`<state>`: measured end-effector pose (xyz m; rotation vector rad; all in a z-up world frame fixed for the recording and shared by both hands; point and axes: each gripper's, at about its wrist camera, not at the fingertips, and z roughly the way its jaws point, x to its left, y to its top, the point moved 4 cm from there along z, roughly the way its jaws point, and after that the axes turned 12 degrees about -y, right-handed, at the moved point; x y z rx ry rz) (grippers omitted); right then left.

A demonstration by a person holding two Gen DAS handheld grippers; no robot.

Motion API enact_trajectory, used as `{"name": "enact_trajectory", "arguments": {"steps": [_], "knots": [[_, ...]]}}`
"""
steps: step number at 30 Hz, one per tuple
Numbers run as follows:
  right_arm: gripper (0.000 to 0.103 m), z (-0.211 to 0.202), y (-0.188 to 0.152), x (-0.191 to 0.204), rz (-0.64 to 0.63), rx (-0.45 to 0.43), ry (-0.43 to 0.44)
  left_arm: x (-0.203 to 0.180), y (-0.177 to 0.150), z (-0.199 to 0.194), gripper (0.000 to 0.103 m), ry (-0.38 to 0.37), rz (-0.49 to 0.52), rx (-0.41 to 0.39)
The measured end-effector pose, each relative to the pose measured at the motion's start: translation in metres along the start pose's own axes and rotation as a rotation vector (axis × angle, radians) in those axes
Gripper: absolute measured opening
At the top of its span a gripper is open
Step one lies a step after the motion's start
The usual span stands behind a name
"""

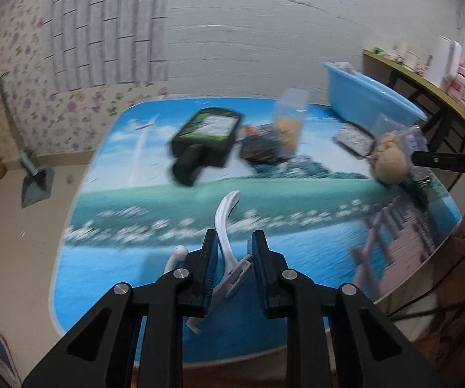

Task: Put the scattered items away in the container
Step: 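Grasp the white plastic hook with the left gripper while the right gripper grasps the plastic bottle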

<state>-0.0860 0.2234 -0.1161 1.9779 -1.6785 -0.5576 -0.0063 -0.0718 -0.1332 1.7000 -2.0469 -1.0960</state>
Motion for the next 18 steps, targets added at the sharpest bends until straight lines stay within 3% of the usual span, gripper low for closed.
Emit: {"name": "enact_trajectory", "arguments": {"steps": [6,12,16,18], "knots": [[0.052,-0.003,-0.003,-0.008,0.016,-0.005,0.0,-0.029,0.023,0.017,0.02,-0.062,0.052,-0.02],[0.052,-0.004,-0.007,-0.009,0.019,-0.005,0.016,-0.043,0.037,0.022,0.021,-0.068,0.076,-0.025],[0.052,0.0,-0.007,-0.005,0.011,-0.003,0.032,-0.038,0.036,0.016,0.037,-0.03,0.052,-0.027],[0.052,0.004,-0.007,-0.004,0.011,0.002,0.037,-0.032,0.035,0.013,0.039,-0.012,0.031,-0.03]]}}
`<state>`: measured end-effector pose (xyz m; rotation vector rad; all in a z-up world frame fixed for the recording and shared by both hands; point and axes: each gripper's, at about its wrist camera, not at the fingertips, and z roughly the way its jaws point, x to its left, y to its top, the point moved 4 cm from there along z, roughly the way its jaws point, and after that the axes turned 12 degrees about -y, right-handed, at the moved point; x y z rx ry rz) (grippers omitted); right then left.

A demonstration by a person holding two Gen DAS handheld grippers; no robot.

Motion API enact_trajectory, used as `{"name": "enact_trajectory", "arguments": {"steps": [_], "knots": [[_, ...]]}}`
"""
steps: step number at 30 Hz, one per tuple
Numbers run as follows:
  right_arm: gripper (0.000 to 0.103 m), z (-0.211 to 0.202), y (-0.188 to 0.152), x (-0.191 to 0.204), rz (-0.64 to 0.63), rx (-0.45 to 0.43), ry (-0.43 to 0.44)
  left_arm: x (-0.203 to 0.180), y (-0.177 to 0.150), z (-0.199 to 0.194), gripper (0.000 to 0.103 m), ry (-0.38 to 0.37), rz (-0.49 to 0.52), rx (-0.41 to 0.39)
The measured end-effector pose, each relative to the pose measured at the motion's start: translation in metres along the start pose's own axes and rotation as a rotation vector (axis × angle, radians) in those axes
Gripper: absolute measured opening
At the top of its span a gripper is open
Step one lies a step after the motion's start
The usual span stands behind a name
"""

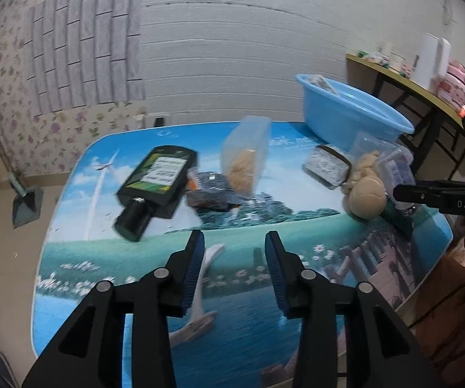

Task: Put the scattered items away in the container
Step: 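Grasp the white plastic hook with the left gripper while the right gripper grasps the plastic bottle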

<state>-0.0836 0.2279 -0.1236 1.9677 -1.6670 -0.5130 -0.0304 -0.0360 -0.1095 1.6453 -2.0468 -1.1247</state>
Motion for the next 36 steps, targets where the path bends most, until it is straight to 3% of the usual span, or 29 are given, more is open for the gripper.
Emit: {"name": "enact_trajectory", "arguments": {"steps": [4,5,13,21,24,25,36], "knots": [[0.049,0.004,0.001,0.001,0.01,-0.016,0.004,0.015,-0.007,-0.01,0.06,0.056,-0.048,0.001],[0.041,0.003,0.001,0.0,0.012,-0.023,0.01,0.018,-0.009,-0.011,0.067,0.069,-0.055,0.006],[0.041,-0.006,0.002,-0.005,0.008,-0.053,0.018,0.028,-0.028,-0.02,0.08,0.127,-0.089,0.059],[0.041,-0.008,0.0,-0.009,0.023,-0.053,0.019,0.025,-0.039,-0.017,0.078,0.144,-0.073,0.075],[0.041,-0.01,0.0,-0.009,0.023,-0.058,0.018,0.023,-0.04,-0.013,0.065,0.15,-0.054,0.081],[0.041,-0.011,0.0,-0.01,0.025,-0.059,0.019,0.022,-0.041,-0.011,0.055,0.15,-0.047,0.086],[0.04,-0.019,0.003,-0.009,0.029,-0.08,0.031,0.01,-0.03,-0.011,0.054,0.111,-0.021,0.062]]}}
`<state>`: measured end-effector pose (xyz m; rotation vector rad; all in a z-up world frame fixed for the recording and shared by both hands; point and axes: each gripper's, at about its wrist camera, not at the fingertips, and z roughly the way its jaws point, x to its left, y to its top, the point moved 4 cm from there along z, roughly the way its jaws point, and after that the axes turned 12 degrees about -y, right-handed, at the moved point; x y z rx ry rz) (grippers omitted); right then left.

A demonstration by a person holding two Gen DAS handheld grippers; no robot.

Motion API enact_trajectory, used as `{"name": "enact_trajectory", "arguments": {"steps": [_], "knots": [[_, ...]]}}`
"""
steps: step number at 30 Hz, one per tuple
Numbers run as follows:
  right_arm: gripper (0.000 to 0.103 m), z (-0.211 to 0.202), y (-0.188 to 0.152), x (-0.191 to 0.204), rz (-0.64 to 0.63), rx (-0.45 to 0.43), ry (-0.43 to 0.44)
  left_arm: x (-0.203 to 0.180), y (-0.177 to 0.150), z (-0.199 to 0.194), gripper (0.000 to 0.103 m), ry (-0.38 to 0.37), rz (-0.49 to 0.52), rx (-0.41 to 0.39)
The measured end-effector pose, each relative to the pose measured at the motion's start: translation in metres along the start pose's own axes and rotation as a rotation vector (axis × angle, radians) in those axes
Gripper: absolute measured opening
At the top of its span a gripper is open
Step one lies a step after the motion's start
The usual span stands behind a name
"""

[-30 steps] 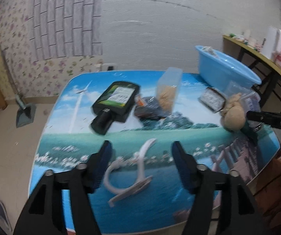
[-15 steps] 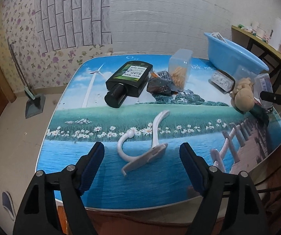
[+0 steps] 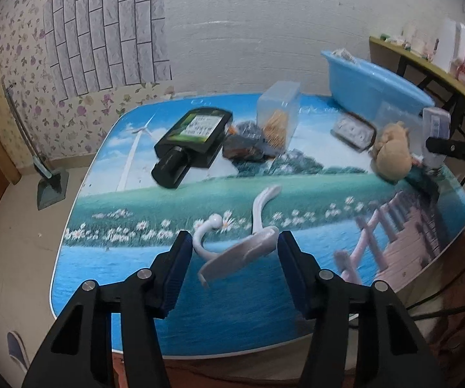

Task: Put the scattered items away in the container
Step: 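Grasp the white plastic hook with the left gripper while the right gripper grasps the plastic bottle, then carry the hook and bottle into the blue basin and release both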

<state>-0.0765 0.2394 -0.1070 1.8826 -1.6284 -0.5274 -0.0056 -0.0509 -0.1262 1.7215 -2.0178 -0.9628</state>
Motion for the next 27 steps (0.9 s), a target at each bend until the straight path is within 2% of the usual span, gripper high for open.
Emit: {"name": "enact_trajectory", "arguments": {"steps": [11,27], "knots": [[0.04,-0.012,0.008,0.001,-0.011,-0.047,0.009,-0.01,0.02,-0.002,0.054,-0.047,-0.007,-0.041],[0.04,-0.021,0.016,-0.003,0.0,-0.081,0.037,-0.026,0.047,-0.02,0.054,-0.054,0.027,-0.094]]}}
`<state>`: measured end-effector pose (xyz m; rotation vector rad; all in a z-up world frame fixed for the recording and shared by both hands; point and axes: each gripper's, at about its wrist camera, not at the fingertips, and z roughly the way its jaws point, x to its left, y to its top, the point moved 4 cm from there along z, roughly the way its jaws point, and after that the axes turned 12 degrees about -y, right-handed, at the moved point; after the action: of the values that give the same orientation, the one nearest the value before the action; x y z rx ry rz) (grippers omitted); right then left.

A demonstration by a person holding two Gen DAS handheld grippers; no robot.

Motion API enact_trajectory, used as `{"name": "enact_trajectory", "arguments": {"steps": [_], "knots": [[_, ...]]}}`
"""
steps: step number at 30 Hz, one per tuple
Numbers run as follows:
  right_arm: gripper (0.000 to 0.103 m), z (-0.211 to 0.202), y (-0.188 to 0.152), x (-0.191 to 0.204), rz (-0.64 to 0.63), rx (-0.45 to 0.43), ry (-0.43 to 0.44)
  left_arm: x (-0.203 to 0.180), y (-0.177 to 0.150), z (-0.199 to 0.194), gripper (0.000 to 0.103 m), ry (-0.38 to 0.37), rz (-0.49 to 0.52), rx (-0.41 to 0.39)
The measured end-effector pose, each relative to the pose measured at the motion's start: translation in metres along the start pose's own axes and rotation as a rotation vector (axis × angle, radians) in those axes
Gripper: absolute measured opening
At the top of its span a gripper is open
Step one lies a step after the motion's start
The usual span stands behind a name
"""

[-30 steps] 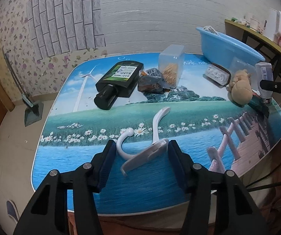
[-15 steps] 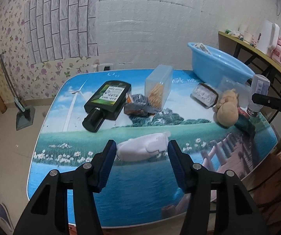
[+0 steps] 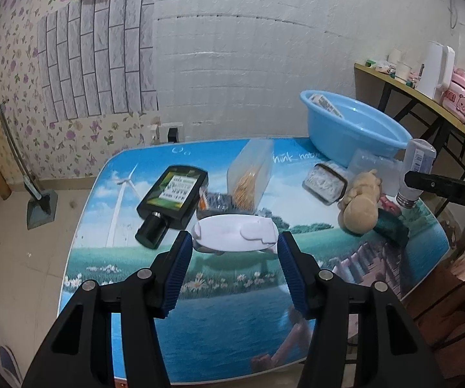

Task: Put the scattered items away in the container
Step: 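Carry the hook and bottle into the blue basin and release both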

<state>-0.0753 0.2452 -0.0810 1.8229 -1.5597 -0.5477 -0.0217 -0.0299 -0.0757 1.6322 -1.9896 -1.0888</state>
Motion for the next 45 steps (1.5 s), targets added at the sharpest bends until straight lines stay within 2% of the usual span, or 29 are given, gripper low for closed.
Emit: {"name": "enact_trajectory", "arguments": {"steps": [10,17,31,37,45], "knots": [[0.04,-0.013,0.021,-0.007,0.013,-0.073,0.014,-0.027,0.046,0.003,0.054,-0.049,0.055,-0.051],[0.04,-0.018,0.041,-0.025,0.041,-0.122,0.014,-0.06,0.089,0.014,0.054,-0.107,0.121,-0.091],[0.04,0.013,0.077,-0.082,0.144,-0.157,0.01,-0.13,0.152,0.089,0.054,-0.214,0.214,-0.065],[0.039,0.031,0.079,-0.098,0.16,-0.138,0.02,-0.152,0.161,0.125,0.054,-0.238,0.241,-0.025],[0.039,0.054,0.076,-0.108,0.185,-0.103,0.036,-0.167,0.149,0.157,0.055,-0.257,0.264,0.06]]}}
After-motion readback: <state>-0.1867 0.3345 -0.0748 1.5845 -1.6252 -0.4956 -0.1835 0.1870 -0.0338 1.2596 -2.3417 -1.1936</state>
